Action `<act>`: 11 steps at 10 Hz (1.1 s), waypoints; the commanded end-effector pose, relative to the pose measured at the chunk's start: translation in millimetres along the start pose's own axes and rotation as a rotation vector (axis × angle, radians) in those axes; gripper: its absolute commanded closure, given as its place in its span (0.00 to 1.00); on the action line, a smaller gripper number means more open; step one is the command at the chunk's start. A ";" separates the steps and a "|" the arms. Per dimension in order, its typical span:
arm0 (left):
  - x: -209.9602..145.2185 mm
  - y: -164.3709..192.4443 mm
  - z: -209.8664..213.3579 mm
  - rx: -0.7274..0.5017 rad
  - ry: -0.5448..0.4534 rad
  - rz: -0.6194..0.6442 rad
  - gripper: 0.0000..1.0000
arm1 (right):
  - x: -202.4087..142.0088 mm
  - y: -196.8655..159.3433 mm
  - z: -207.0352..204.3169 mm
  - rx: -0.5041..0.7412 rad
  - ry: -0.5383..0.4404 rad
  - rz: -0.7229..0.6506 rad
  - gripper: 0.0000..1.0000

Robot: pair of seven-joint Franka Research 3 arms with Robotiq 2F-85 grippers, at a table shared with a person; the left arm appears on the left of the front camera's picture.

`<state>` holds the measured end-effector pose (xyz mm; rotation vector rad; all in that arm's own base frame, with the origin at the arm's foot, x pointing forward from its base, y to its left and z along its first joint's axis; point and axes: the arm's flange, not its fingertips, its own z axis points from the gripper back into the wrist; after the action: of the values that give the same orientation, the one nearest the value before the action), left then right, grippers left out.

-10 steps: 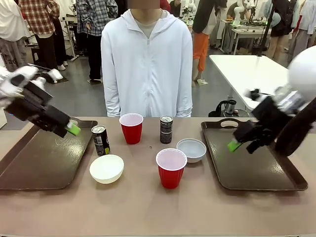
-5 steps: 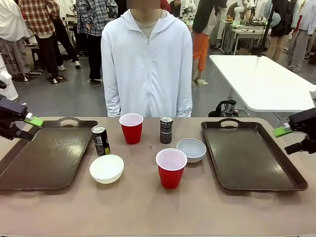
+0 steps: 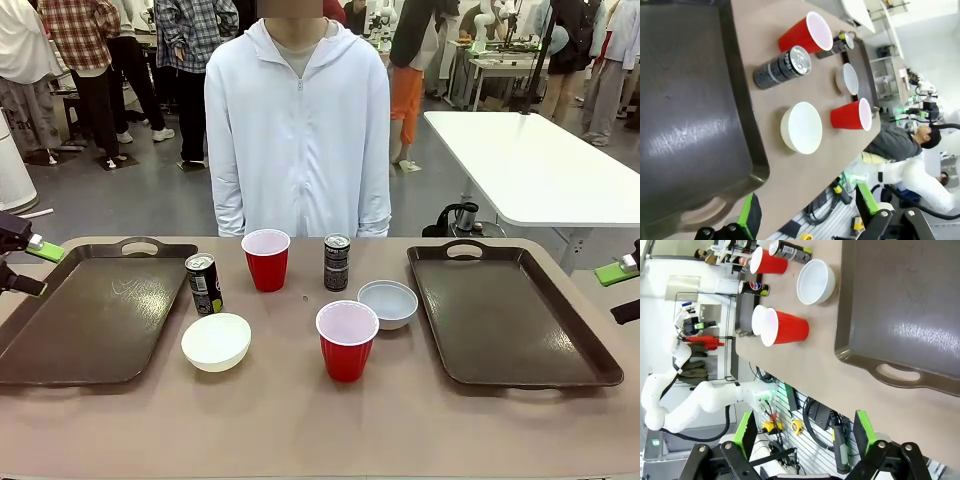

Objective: Prepare tableware on both trays.
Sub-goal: Pick up a Picnic Bowl from the table and place it on a Handle tray.

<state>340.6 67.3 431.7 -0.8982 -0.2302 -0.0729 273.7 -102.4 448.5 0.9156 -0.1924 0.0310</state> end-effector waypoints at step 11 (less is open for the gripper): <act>0.0 0.0 0.0 0.000 0.000 0.000 0.00 | 0.0 0.0 0.0 0.000 0.000 0.000 0.00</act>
<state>340.8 66.7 431.6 -0.8820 -0.2265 -0.0713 272.6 -103.0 447.0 0.8992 -0.1884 0.0323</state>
